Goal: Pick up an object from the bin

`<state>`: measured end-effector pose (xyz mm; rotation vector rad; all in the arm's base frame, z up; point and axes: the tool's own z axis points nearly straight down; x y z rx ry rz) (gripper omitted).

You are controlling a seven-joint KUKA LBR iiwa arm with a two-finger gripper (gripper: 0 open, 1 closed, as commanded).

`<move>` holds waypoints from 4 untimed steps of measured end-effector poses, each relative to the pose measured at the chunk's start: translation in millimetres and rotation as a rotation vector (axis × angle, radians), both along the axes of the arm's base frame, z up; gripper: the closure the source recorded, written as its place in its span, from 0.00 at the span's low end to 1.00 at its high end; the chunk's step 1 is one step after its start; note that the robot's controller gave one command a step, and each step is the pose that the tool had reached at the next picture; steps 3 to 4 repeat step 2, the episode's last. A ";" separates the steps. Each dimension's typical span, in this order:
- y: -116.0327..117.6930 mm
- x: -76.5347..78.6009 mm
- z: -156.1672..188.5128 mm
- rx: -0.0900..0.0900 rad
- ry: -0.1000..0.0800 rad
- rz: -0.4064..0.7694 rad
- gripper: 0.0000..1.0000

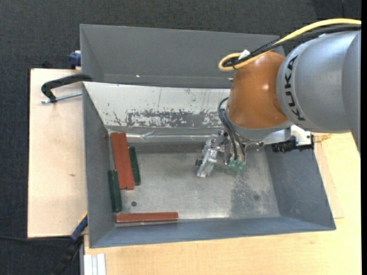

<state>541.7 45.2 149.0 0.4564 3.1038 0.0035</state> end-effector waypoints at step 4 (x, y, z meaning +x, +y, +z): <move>0.1 0.4 22.7 0.000 -0.001 0.000 1.00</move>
Offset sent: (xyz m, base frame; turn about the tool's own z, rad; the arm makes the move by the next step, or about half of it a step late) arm 0.0000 0.0001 0.0084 0.0000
